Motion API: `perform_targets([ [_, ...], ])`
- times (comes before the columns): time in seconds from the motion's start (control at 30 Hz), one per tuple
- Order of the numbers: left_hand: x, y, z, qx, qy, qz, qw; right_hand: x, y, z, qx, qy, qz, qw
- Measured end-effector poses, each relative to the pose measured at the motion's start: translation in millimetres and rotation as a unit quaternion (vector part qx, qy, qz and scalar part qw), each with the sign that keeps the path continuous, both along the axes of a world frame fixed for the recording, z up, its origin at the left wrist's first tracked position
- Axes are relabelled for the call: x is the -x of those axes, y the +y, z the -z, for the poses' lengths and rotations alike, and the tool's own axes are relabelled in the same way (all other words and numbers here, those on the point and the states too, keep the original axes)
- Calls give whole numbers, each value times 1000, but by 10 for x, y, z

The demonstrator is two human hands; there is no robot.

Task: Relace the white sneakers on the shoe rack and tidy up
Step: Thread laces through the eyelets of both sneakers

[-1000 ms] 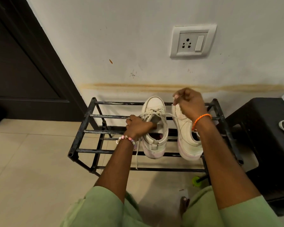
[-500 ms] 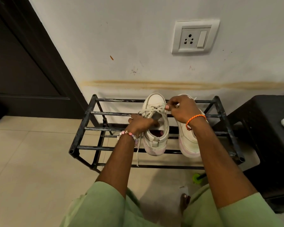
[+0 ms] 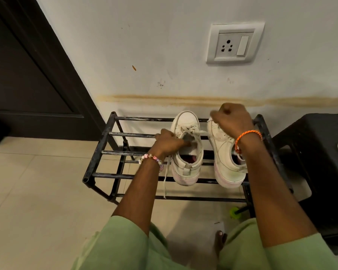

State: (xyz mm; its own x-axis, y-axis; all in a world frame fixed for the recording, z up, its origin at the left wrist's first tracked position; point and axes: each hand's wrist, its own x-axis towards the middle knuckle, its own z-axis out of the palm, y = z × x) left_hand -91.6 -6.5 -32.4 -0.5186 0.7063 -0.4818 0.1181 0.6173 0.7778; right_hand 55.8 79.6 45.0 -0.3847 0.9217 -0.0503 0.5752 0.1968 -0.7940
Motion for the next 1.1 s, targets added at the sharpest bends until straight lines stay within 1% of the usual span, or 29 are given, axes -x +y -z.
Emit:
perform_targets([
  [0.03, 9, -1, -24, -16, 5, 0, 1000, 8, -5, 78, -2, -46, -14, 999],
  [0.1, 32, -1, -67, -47, -4, 6, 999, 37, 9, 192, 18, -72, -39, 996],
  [0.17, 49, 1, -106, -68, -41, 17, 997, 91, 19, 251, 36, -100, -74, 992],
  [0.27, 88, -19, -135, -75, -44, 12, 996, 164, -1, 320, 31, -163, -136, 977],
  [0.33, 115, -29, -120, -66, -36, 13, 997, 172, -14, 348, 14, -176, -139, 974],
  [0.43, 116, -42, -100, -58, -29, 26, 998, 150, -14, 338, 0, -156, -126, 980],
  [0.6, 108, -25, -77, -59, 17, 36, 997, 124, 2, 221, 10, -45, -98, 994],
  [0.73, 111, -30, -90, -55, 32, 36, 997, 109, 0, 132, 45, 4, -93, 995],
  [0.87, 111, -28, -114, -55, 10, 34, 998, 123, 20, 140, 114, 3, -28, 993],
  [0.97, 82, -2, -104, -50, 18, 37, 998, 140, 8, 127, 143, -61, -49, 987],
  [1.0, 70, 6, -101, -50, 15, 35, 998, 142, 7, 146, 150, -65, -44, 986],
  [1.1, 25, 19, -101, -45, 28, 43, 998, 135, -3, 198, 159, -31, 8, 987],
])
